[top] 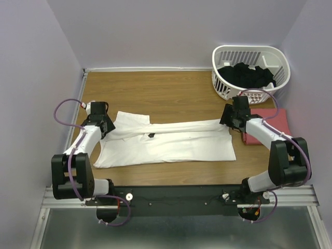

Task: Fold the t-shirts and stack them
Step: Fold the tshirt

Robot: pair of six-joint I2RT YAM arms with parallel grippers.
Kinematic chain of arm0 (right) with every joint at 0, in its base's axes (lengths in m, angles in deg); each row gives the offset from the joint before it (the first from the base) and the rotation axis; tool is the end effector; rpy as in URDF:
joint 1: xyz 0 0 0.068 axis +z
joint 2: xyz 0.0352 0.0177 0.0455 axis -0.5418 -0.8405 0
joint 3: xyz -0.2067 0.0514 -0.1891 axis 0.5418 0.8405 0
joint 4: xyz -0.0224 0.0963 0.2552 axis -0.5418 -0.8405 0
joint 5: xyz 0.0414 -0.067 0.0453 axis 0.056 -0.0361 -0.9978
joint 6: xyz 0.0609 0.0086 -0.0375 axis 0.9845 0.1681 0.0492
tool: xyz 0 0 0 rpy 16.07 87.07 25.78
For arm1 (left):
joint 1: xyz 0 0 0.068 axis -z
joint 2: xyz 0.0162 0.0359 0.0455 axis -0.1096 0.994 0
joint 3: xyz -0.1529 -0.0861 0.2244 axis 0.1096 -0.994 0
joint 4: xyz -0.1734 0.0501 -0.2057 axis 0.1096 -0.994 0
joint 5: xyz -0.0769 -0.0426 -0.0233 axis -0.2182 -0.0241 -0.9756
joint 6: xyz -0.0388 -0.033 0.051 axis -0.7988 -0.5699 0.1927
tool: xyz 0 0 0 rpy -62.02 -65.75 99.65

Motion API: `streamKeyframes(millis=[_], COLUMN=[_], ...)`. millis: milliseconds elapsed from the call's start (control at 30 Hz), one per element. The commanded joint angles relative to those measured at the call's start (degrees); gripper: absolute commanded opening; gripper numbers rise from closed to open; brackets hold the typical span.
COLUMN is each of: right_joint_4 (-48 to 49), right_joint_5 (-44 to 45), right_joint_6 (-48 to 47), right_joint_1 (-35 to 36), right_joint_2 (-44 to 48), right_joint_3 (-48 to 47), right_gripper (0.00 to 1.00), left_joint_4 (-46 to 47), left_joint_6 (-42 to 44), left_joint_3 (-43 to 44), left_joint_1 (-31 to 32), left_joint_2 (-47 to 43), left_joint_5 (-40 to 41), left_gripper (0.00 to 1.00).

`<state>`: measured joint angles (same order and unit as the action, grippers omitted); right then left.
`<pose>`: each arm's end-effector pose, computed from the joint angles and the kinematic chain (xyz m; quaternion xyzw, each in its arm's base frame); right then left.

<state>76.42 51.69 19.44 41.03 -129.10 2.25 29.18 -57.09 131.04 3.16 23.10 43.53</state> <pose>0.3202 0.0367 0.1705 0.1461 0.9289 0.0155 0.3401 0.2799 0.0307 0.1793 -0.3010 0.8988 0.0545 0.3139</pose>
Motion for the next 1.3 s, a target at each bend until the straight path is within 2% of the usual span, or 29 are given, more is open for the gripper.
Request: streamKeyframes(millis=[0, 67, 133, 200, 467, 633, 900, 1000, 1033, 1133, 1167, 1267], right_joint_4=[-4.1, -5.2, -5.9, -6.5, -8.2, -8.1, -8.1, -8.0, -8.0, -7.9, -7.9, -7.7], right_joint_5=[-5.3, -8.3, -12.0, -13.8, -21.2, -23.3, -24.7, -24.5, -24.5, -25.1, -25.3, -25.8], right_joint_6=[-1.8, -2.0, -2.0, -2.0, -3.1, -3.6, -4.3, -4.5, -4.5, -4.6, -4.7, -4.8], right_joint_1=[-0.1, 0.1, 0.2, 0.3, 0.6, 0.9, 1.0, 1.0, 1.0, 1.0, 1.0, 1.0], right_joint_2=[5.2, 6.9, 9.4, 10.9, 15.0, 14.8, 13.9, 14.2, 14.2, 13.9, 13.7, 13.8], right_joint_3=[-2.5, -2.5, -2.3, -1.8, 0.5, 0.6, 1.3, 2.0, 2.0, 2.0, 1.8, 1.8], right_gripper=[0.71, 0.72, 0.74, 0.82, 0.84, 0.82, 0.82, 0.82, 0.82, 0.82, 0.82, 0.82], left_joint_4=[-0.3, -0.3, -0.4, -1.1, -1.8, -2.5, -1.2, -0.1, 0.1, 1.0, 0.9, 0.4], left_joint_6=[3.1, 3.5, 3.9, 3.9, 3.8, 3.2, 3.3, 2.8, 2.6, 2.4, 2.6, 2.6], left_joint_3=[4.9, 6.6, 9.4, 12.7, 22.8, 26.7, 27.5, 25.3, 24.8, 22.8, 22.6, 21.7], left_joint_1=[2.1, 3.0, 6.8, 8.0, 12.2, 12.6, 12.9, 13.0, 12.9, 13.0, 12.9, 13.0], left_joint_2=[-2.4, -1.0, 2.6, 5.9, 21.7, 27.9, 32.6, 32.6, 32.5, 32.4, 32.3, 30.9], left_joint_5=[2.5, 2.7, 2.5, 2.9, 2.0, 2.9, 3.4, 3.2, 3.3, 3.2, 3.2, 3.3], left_gripper=[0.68, 0.69, 0.69, 0.69, 0.47, 0.47, 0.49, 0.41, 0.31, 0.14, 0.01, 0.0])
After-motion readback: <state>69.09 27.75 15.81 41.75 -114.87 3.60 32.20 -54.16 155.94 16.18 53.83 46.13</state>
